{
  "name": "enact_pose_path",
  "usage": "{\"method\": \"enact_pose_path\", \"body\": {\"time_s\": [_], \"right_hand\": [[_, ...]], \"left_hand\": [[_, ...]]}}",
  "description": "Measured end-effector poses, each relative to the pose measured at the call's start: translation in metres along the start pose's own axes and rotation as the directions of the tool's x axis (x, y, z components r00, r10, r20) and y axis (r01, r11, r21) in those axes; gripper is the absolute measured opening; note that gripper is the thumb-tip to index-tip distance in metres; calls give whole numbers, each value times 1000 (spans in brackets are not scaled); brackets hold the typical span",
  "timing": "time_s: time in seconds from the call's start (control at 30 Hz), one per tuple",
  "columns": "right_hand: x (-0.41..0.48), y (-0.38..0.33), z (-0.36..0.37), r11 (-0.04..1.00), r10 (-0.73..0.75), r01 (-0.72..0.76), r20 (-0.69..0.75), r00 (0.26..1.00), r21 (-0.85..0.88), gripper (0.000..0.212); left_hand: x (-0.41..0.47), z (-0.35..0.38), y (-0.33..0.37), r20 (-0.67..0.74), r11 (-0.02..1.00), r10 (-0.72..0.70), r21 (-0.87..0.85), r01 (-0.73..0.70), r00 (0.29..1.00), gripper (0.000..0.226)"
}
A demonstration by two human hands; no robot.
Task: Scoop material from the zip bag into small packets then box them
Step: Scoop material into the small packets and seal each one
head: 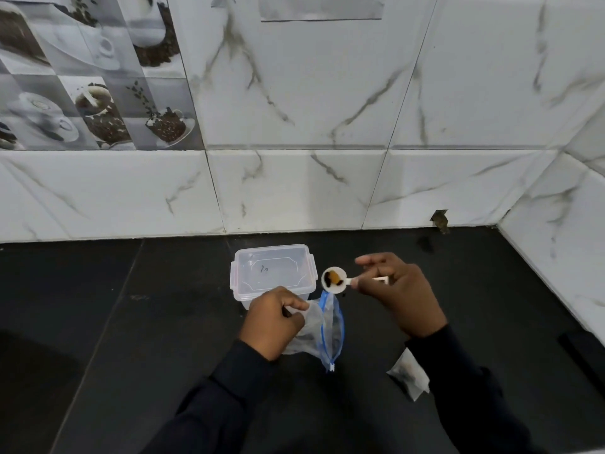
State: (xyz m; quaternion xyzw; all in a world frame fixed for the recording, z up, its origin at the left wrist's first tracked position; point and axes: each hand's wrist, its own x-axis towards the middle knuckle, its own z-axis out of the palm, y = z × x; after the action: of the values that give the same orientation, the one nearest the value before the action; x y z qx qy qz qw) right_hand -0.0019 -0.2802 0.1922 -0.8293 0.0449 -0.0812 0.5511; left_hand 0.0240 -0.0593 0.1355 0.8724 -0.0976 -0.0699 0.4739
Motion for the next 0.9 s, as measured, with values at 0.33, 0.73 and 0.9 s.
{"method": "enact_pose_path", "body": {"time_s": [0.33, 0.73, 0.9], "right_hand": [[-46, 47, 71, 610, -659, 529, -7, 752, -591, 21], [-51, 60, 81, 546, -713, 579, 27, 701, -605, 29], [-49, 37, 71, 771, -596, 481, -208, 775, -417, 10]], "left_hand": [[8, -2, 3, 22, 972, -184, -143, 185, 983, 17], [8, -1, -2, 77, 947, -243, -198, 253, 967, 23], [6, -3, -8, 87, 950, -195, -230, 210, 977, 24]]}}
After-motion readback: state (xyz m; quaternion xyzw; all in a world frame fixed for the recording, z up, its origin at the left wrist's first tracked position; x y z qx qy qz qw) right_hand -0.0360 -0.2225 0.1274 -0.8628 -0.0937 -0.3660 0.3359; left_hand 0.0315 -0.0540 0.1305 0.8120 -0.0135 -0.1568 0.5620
